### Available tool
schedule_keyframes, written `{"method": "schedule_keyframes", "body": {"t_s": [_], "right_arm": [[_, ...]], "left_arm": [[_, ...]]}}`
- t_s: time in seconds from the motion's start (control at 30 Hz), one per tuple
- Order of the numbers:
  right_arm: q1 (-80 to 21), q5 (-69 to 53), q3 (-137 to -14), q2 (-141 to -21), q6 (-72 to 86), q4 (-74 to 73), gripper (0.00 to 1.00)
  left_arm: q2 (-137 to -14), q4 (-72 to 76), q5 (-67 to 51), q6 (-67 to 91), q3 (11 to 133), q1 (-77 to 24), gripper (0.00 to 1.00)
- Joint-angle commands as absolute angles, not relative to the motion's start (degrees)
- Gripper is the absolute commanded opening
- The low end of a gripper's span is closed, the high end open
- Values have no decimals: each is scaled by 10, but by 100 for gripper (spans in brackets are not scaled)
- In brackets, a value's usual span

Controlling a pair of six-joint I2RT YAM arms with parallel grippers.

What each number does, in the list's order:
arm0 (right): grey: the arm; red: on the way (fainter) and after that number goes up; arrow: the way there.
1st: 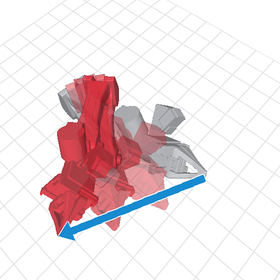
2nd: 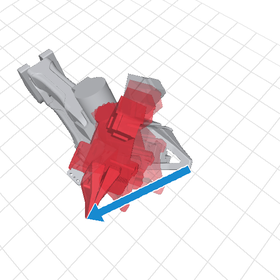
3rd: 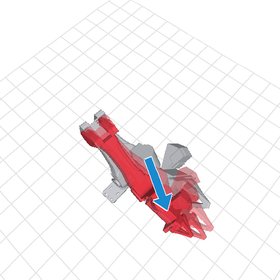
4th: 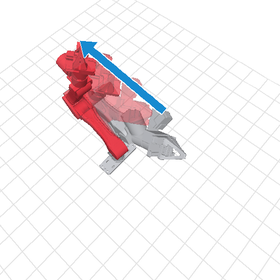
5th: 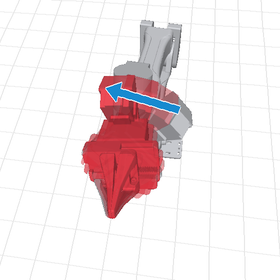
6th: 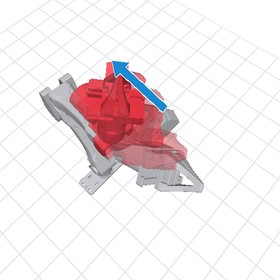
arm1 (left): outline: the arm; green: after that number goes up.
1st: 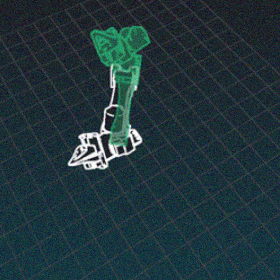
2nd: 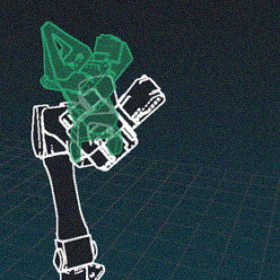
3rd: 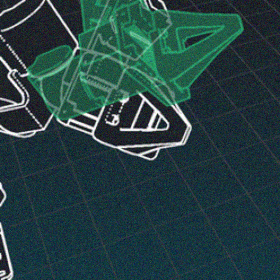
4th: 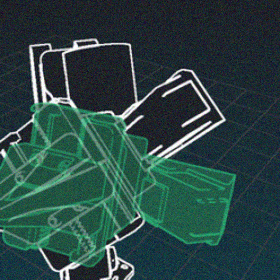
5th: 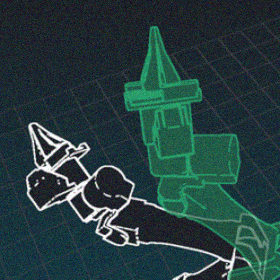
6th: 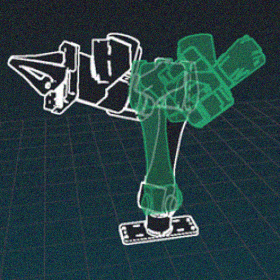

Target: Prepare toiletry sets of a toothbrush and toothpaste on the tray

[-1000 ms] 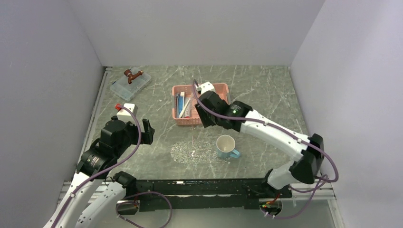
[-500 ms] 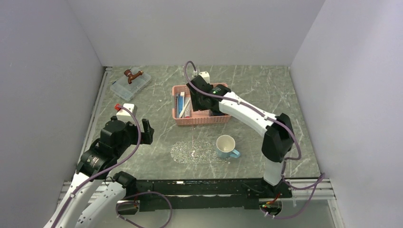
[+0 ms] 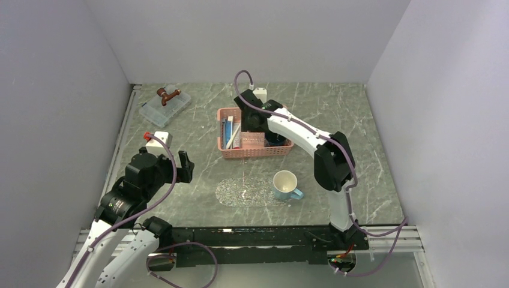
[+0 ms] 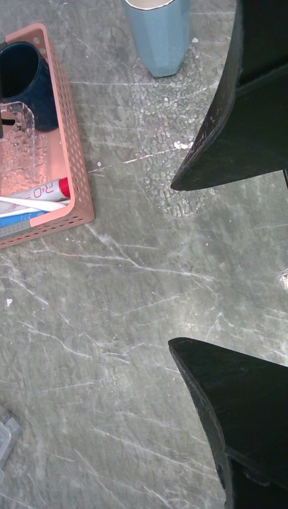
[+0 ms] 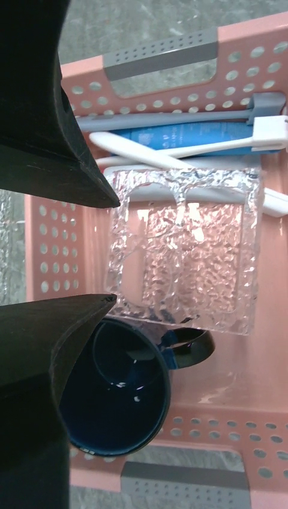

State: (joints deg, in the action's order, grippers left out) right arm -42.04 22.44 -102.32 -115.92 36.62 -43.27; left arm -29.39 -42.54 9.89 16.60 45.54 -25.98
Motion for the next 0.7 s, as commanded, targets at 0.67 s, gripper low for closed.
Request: {"method": "schedule_keyframes", "body": {"t_s": [0.67], "right_arm": [[-401,244,-1112,-1243,438,-427,50]], "left_arm": [[-287,-411,91,157,456,-260,100]]}}
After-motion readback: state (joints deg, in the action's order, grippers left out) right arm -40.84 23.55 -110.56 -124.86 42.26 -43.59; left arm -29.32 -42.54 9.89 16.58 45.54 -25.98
